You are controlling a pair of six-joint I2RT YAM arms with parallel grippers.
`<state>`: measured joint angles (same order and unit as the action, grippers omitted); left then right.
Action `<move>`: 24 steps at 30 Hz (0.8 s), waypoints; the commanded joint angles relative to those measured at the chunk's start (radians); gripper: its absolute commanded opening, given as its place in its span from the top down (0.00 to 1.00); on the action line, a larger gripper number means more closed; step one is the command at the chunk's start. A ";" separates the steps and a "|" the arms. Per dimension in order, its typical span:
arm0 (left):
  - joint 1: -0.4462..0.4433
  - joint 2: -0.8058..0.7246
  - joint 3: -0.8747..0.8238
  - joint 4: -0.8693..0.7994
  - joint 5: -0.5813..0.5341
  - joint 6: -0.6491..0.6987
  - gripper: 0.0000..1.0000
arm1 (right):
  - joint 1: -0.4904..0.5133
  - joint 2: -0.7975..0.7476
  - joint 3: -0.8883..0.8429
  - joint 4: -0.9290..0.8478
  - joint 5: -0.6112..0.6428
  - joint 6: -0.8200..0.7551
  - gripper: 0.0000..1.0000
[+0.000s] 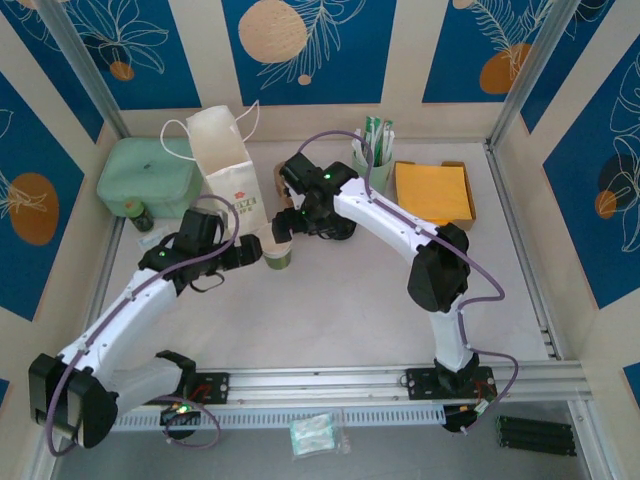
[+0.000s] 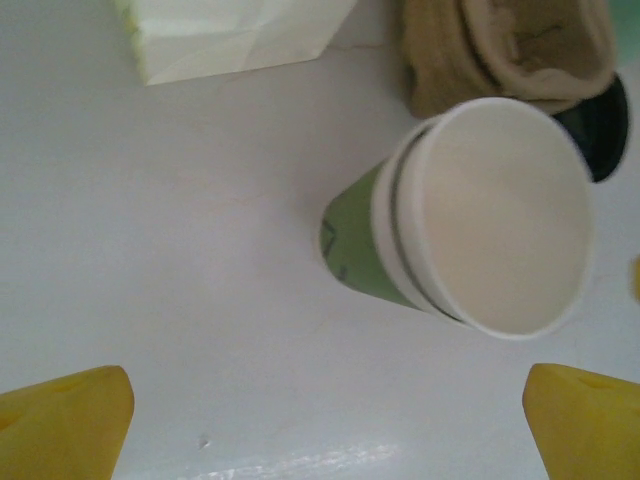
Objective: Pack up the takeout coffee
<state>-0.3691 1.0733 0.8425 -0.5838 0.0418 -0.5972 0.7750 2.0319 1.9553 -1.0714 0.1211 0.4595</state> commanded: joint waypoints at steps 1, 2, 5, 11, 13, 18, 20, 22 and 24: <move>0.032 -0.016 -0.047 0.009 -0.061 -0.053 0.01 | 0.001 -0.029 -0.008 -0.023 0.015 -0.013 0.12; 0.039 -0.015 -0.065 0.024 -0.060 -0.061 0.00 | -0.001 -0.032 -0.013 -0.020 0.015 -0.013 0.12; 0.064 0.004 -0.100 0.069 -0.047 -0.085 0.01 | -0.003 -0.030 -0.019 -0.012 0.011 -0.013 0.12; 0.119 0.085 -0.151 0.173 -0.019 -0.112 0.01 | -0.004 -0.006 -0.010 0.002 0.014 -0.018 0.12; 0.130 0.121 -0.156 0.207 -0.008 -0.117 0.01 | -0.005 0.009 -0.002 0.002 0.018 -0.022 0.12; 0.139 0.237 -0.123 0.258 -0.002 -0.107 0.01 | -0.005 0.049 0.028 0.002 0.020 -0.023 0.12; 0.139 0.281 -0.106 0.274 0.004 -0.101 0.01 | -0.004 0.064 0.036 0.004 0.023 -0.023 0.12; 0.139 0.318 -0.093 0.291 0.012 -0.098 0.00 | -0.005 0.077 0.043 0.004 0.028 -0.024 0.12; 0.139 0.350 -0.085 0.306 0.021 -0.092 0.01 | -0.006 0.092 0.047 0.004 0.033 -0.024 0.12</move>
<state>-0.2413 1.3975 0.7193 -0.3244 0.0345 -0.6991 0.7738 2.1014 1.9636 -1.0592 0.1432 0.4477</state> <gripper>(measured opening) 0.994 0.877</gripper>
